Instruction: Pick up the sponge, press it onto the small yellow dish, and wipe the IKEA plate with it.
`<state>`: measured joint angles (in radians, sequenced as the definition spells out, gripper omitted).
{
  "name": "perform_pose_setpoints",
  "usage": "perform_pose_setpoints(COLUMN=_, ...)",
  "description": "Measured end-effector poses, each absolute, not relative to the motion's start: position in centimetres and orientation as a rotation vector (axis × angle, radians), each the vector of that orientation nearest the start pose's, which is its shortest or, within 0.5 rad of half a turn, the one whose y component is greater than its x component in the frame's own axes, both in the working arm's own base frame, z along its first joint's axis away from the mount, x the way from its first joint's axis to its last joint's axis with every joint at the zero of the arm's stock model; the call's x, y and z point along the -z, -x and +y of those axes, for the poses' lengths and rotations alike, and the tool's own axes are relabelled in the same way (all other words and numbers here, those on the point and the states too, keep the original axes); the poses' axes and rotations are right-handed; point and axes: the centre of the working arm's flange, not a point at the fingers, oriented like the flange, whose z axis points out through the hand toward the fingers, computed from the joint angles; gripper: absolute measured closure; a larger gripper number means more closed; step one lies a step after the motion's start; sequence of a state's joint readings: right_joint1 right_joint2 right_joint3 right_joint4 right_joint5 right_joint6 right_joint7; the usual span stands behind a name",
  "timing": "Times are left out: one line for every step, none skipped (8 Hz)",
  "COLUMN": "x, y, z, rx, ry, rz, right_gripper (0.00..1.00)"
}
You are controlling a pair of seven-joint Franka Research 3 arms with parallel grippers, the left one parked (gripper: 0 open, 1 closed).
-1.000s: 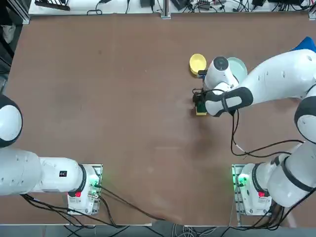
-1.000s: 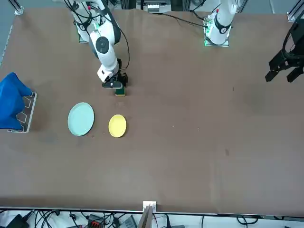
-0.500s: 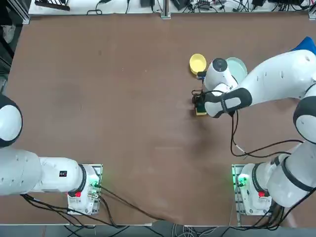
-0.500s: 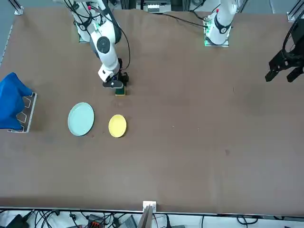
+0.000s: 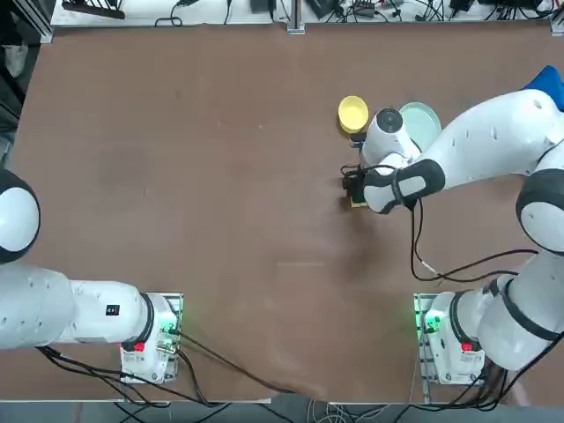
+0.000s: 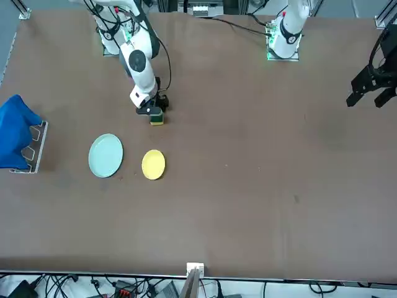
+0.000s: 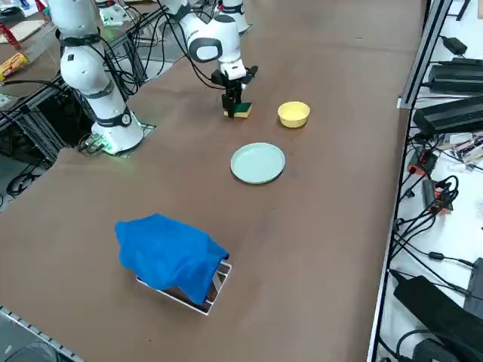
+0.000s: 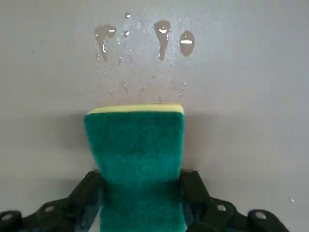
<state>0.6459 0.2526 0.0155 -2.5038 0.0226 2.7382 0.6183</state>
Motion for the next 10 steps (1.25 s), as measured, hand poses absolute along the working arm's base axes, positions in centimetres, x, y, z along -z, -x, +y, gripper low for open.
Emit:
perform_pose_setpoints(x=-18.5, y=-36.8, z=28.6, rx=-0.033, ry=3.141, rz=-0.033, right_gripper=0.2)
perform_pose_setpoints(x=-18.6, y=-36.9, z=28.5, rx=-0.03, ry=3.141, rz=-0.03, right_gripper=0.4)
perform_pose_setpoints(x=-18.7, y=-37.1, z=28.5, rx=-0.024, ry=3.139, rz=-0.025, right_gripper=0.47)
perform_pose_setpoints(x=-18.9, y=-37.3, z=28.5, rx=-0.017, ry=3.136, rz=-0.021, right_gripper=0.49)
perform_pose_setpoints(x=-19.2, y=-37.4, z=28.5, rx=-0.012, ry=3.134, rz=-0.02, right_gripper=0.67)
perform_pose_setpoints(x=-19.7, y=-37.5, z=28.5, rx=-0.018, ry=3.136, rz=-0.019, right_gripper=0.74)
perform_pose_setpoints(x=-20.4, y=-37.7, z=28.5, rx=-0.029, ry=3.142, rz=-0.016, right_gripper=0.74)
perform_pose_setpoints(x=-21.1, y=-37.9, z=28.4, rx=-0.037, ry=3.146, rz=-0.011, right_gripper=0.74)
perform_pose_setpoints(x=-21.7, y=-38.0, z=28.3, rx=-0.039, ry=3.147, rz=-0.006, right_gripper=0.74)
perform_pose_setpoints(x=-22.0, y=-38.1, z=28.3, rx=-0.035, ry=3.145, rz=-0.003, right_gripper=0.74)
